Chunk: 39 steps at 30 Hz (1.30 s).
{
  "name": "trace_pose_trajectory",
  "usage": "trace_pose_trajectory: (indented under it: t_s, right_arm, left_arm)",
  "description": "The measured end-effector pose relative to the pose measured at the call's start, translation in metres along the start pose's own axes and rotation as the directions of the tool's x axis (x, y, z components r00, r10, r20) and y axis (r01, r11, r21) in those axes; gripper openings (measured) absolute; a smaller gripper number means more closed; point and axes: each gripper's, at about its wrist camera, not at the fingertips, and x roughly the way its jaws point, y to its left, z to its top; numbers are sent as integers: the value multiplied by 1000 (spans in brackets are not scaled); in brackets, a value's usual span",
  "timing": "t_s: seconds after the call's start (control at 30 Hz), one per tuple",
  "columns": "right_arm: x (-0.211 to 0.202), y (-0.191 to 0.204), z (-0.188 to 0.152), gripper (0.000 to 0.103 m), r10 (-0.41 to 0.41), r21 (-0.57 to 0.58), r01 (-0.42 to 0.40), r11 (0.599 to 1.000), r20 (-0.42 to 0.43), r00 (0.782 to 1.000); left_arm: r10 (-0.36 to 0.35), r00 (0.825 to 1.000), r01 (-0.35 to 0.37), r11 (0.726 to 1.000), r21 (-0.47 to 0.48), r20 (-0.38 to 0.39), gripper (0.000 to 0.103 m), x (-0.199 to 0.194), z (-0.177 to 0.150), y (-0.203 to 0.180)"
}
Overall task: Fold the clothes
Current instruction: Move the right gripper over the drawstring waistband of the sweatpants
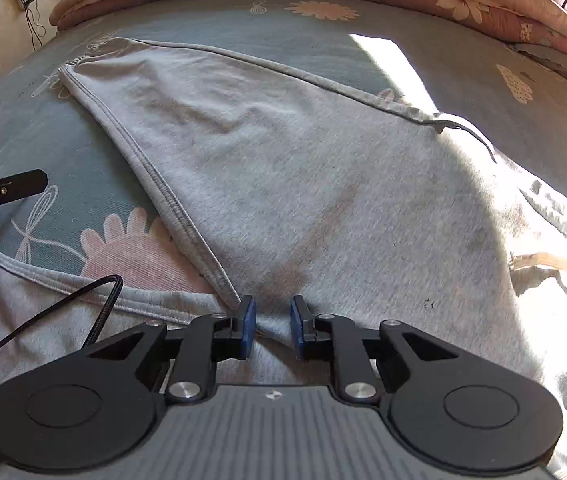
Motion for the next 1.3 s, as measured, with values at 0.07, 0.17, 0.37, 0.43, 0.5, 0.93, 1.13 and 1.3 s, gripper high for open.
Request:
trace_pose_trajectory:
  t_s: [0.07,0.17,0.37,0.43,0.5,0.93,1.13,1.3]
  right_arm:
    - [-3,6,-4,21,33,14,-34,999,21,999]
    - [-16,18,-9,23,91,18,-92,996,47,995]
    - [-57,38,-41,27,69,11,-69,998,31,997]
    - [-64,46,-50,31,43,13,-43,999,24,999]
    - [-70,54,-58,33,16,15,-16,1000,18,1000]
    - [-102,122,-98,51,-132,-52,131,990,-11,991]
    - [-105,149,-93,57,-164,-130,162,978,-3,986]
    - [-114,148,-94,62,-173,-141,175,974,28,984]
  left_arm:
    - [4,1000,-4,1000,12,-8,102,3,-1,-2]
    - [10,1000,-9,999,31,-17,102,5,-2,-5]
    - [18,1000,-17,999,34,-21,102,5,-1,-7]
    - [29,999,-28,999,39,-23,102,5,-1,-8]
    - [33,999,-32,999,41,-26,102,4,0,-9]
    - [5,999,-4,999,36,-39,102,8,-5,-3]
    - [0,999,2,999,47,-36,102,9,-6,-2]
    - [-4,999,6,999,50,-31,102,7,-8,-2]
